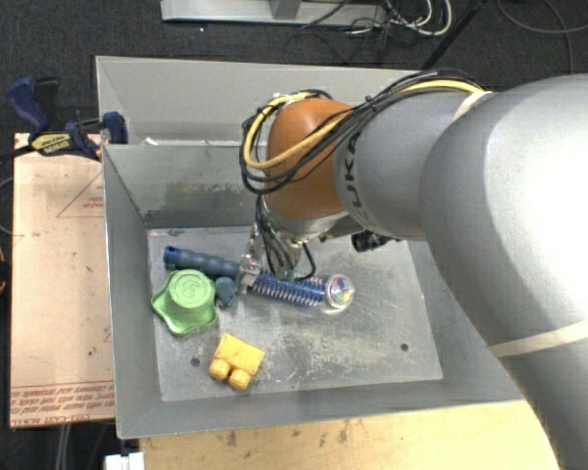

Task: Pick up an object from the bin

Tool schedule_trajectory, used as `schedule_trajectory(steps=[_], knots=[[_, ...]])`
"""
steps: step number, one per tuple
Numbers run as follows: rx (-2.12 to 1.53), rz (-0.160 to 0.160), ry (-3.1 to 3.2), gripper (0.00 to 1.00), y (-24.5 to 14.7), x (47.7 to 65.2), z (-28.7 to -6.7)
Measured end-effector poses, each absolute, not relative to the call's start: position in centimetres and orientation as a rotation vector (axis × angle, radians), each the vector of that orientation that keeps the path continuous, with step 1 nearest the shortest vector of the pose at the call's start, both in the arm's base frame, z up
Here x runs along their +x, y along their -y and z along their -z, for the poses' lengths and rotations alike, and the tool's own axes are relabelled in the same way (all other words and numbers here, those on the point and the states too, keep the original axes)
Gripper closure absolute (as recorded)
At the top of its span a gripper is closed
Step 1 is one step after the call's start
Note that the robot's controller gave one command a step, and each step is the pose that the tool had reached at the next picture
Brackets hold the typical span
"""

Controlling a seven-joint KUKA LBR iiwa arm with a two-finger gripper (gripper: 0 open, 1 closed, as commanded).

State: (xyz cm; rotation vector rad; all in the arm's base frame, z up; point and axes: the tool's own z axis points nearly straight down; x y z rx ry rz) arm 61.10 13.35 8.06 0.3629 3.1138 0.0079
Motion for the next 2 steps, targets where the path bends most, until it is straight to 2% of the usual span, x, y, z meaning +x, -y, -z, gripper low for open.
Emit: schedule_trajectory(steps=[1, 2], knots=[[0.363, -0.002, -3.119, 1.00, -13.4, 61.1, -8.6], [0.361, -0.005, -3.113, 1.00, -13.4, 61.3, -19.5]])
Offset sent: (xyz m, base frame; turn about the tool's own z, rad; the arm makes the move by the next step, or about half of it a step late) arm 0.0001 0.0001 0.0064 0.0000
